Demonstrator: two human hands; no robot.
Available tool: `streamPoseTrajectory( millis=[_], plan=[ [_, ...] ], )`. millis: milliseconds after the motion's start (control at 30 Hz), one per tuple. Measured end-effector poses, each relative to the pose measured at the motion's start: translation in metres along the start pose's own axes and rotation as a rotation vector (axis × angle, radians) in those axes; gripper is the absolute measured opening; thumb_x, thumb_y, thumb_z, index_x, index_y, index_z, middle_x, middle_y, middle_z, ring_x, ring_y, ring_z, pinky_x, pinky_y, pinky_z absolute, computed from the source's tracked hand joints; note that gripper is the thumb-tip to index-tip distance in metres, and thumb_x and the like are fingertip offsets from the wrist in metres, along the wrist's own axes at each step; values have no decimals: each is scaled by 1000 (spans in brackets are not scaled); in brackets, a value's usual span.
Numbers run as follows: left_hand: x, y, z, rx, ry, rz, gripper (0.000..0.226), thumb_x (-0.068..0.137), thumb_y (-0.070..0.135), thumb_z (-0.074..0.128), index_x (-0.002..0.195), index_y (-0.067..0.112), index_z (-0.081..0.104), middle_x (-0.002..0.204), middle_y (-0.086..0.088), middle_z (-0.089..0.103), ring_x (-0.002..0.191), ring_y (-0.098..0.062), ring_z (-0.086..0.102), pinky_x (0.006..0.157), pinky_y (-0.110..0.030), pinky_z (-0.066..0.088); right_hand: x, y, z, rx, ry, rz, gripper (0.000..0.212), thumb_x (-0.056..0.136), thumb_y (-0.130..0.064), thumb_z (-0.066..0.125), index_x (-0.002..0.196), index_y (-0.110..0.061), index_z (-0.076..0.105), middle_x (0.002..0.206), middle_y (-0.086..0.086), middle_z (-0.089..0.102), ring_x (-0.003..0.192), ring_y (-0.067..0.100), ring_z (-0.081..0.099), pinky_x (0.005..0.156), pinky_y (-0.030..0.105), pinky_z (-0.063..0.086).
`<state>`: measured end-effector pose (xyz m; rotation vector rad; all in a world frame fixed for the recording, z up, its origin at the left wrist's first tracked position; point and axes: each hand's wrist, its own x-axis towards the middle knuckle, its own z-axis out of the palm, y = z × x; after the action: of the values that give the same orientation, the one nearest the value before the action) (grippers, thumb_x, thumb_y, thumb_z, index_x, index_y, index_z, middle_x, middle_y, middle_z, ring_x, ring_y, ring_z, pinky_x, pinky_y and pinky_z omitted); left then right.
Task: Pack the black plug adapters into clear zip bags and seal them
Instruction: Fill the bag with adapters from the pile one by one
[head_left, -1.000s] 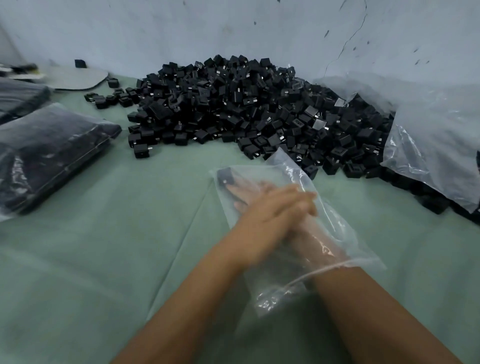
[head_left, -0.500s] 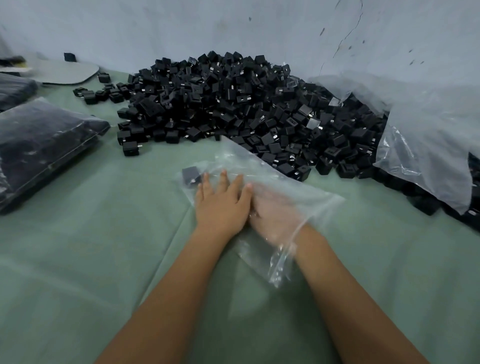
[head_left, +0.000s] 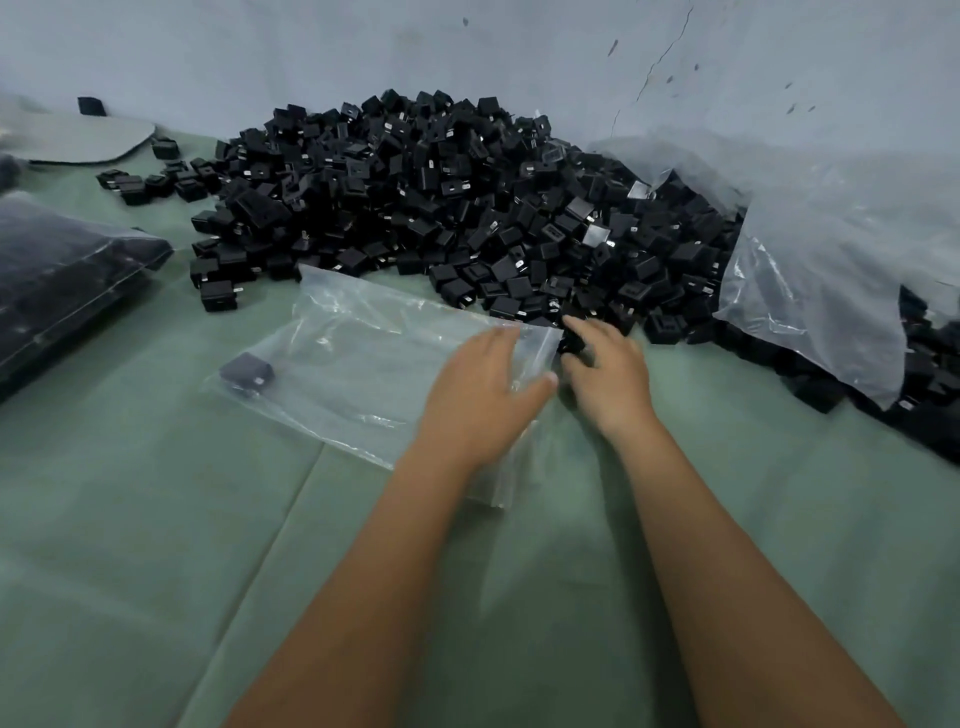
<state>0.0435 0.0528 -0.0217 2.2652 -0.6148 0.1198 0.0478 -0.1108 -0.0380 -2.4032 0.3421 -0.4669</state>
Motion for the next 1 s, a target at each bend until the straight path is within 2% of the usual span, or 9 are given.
streamPoseTrajectory(
  millis=[100, 200, 267, 333, 433, 533, 700, 833, 1000],
  plan=[
    [-2, -8, 22, 263, -202, -30, 61, 95, 47, 46, 146, 16, 36, 155, -4, 34, 147, -23, 20, 121, -38, 8, -6, 6, 3, 158, 111, 72, 30, 84, -14, 67, 108, -31, 61, 104, -3, 65, 100, 16, 59, 84, 25, 48],
    [1, -15, 23, 213, -185, -43, 51, 99, 35, 43, 145, 13, 40, 162, -7, 22, 150, -20, 13, 121, -36, 2, -16, 4, -3, 359, 248, 113, 28, 77, -8, 69, 85, -29, 52, 81, -12, 62, 73, -1, 57, 61, 7, 40],
    [0, -16, 22, 123, -102, -56, 43, 99, 32, 47, 136, 11, 52, 157, -9, 32, 148, -23, 18, 121, -34, 8, -24, 0, -6, 481, 261, 95, 31, 74, -4, 67, 82, -28, 48, 81, -14, 59, 75, -3, 55, 70, 9, 41],
    [-5, -14, 24, 236, 16, -51, 37, 95, 34, 51, 124, 13, 62, 145, -6, 47, 142, -26, 26, 116, -35, 17, -36, -5, -8, 584, 228, 53, 34, 75, 0, 67, 85, -27, 49, 89, -12, 63, 88, 2, 59, 84, 17, 45],
    [-10, -10, 25, 419, 157, -31, 25, 90, 33, 53, 98, 16, 70, 109, 0, 64, 112, -25, 47, 90, -35, 29, -51, -13, -9, 669, 139, -18, 42, 74, 0, 73, 99, -30, 56, 100, -10, 69, 100, 5, 61, 91, 18, 44],
    [-10, -10, 21, 266, 178, -81, 17, 89, 26, 57, 85, 13, 68, 88, -2, 63, 89, -25, 53, 70, -32, 32, -61, -17, -7, 638, 25, -65, 38, 75, -10, 77, 103, -29, 61, 104, -10, 69, 103, 8, 60, 92, 25, 43],
    [-13, -13, 11, -268, 180, -219, 14, 92, 23, 61, 83, 23, 70, 72, 13, 65, 69, 0, 58, 58, -13, 39, -61, -18, -8, 502, -9, -91, 29, 79, -21, 75, 99, -40, 66, 105, -13, 60, 97, 7, 54, 82, 15, 40],
    [-15, -13, 5, -313, 164, -193, 14, 93, 23, 61, 88, 22, 75, 76, 11, 69, 73, -2, 61, 67, -20, 48, -60, -18, -8, 655, -4, 27, 15, 82, -12, 70, 88, -26, 70, 66, -14, 55, 60, 3, 48, 59, 15, 40],
    [-17, -4, 10, -391, 279, -168, 13, 93, 20, 60, 86, 21, 71, 77, 13, 68, 77, -2, 61, 73, -24, 48, -61, -18, -3, 589, -23, 84, 12, 74, -23, 71, 80, -27, 62, 64, -13, 62, 56, 1, 51, 54, 13, 40]
  ],
)
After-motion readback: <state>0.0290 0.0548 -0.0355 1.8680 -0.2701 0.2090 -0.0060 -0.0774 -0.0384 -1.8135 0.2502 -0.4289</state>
